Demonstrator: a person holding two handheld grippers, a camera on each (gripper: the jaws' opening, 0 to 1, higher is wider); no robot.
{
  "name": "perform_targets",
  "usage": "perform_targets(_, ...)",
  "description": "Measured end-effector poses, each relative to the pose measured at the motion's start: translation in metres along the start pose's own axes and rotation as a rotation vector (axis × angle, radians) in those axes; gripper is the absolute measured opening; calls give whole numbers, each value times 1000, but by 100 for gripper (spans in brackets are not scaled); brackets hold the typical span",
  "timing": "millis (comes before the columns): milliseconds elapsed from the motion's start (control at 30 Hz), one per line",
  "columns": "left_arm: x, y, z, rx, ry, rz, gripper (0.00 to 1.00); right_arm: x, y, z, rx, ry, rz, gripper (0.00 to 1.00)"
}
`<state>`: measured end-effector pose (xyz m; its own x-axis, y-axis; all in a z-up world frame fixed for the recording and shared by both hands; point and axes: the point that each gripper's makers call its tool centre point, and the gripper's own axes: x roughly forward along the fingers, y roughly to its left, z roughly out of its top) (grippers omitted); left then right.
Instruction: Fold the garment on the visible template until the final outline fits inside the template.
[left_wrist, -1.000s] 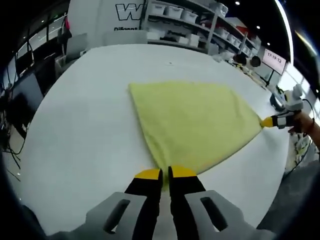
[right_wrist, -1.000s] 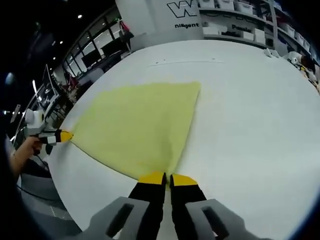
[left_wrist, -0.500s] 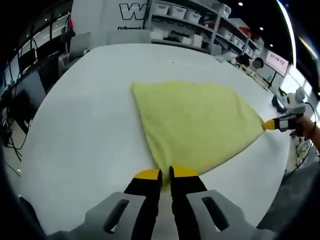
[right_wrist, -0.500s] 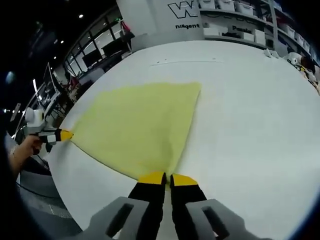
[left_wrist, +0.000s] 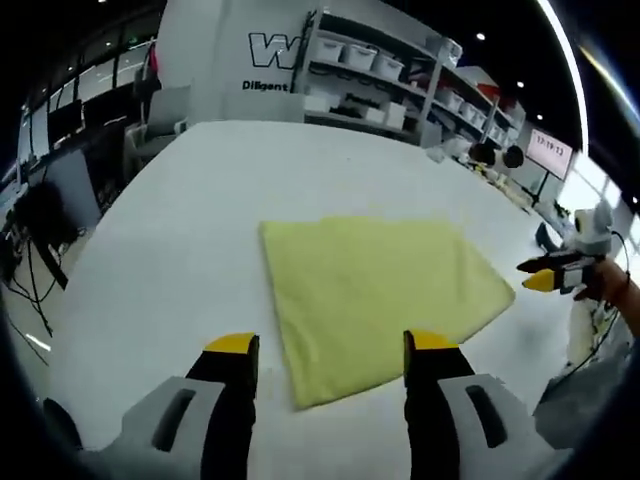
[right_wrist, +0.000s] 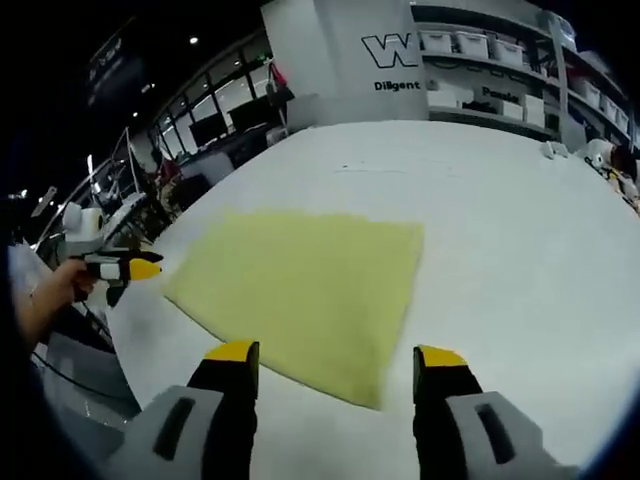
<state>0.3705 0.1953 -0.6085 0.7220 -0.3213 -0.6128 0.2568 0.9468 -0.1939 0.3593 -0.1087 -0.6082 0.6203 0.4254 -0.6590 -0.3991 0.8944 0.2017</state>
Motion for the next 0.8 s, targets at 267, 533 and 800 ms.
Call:
perform_targets(267,-28,-19,18,36,-55,-18,88,-29,20,19,-39,-47,-4,87)
perform_targets(533,-56,-33,31,65,-108,-28,99,-53,36,23,-45,-69,5,99)
perform_targets(800,-76,-34,24,42,-113,-34,99,-72,43,19,-58,-83,2,99)
